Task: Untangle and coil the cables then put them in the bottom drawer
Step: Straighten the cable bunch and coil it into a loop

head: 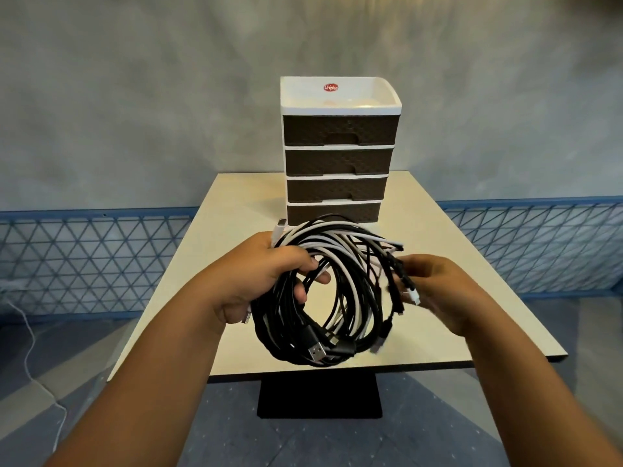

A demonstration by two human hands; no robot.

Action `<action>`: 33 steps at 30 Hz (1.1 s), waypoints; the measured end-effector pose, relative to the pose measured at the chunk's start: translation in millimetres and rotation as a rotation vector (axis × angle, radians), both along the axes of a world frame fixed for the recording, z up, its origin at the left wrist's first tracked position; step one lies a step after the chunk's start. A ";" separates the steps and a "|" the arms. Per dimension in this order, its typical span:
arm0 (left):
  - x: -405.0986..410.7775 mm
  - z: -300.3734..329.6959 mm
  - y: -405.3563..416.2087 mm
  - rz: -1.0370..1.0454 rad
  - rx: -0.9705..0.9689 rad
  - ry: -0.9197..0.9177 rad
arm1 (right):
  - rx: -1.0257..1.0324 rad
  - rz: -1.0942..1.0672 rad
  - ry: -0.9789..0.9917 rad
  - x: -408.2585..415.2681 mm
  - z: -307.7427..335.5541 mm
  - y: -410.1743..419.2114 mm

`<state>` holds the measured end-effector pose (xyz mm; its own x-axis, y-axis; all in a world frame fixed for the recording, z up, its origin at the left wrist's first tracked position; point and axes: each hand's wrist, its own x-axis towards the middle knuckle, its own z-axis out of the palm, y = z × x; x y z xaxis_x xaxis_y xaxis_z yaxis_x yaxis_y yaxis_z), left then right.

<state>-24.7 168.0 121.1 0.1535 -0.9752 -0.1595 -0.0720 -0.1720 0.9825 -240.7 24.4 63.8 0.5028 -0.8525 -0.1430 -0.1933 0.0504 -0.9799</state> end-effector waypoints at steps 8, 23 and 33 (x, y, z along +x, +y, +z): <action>-15.3 -19.8 -19.5 0.228 -0.118 -0.128 | -0.437 0.133 0.126 27.2 45.7 86.9; -21.1 -34.8 -34.1 0.362 -0.207 -0.055 | 0.144 0.064 -0.063 69.9 20.8 71.0; -10.7 -36.5 -32.6 0.204 -0.206 -0.079 | 0.134 0.076 -0.196 69.6 16.0 70.7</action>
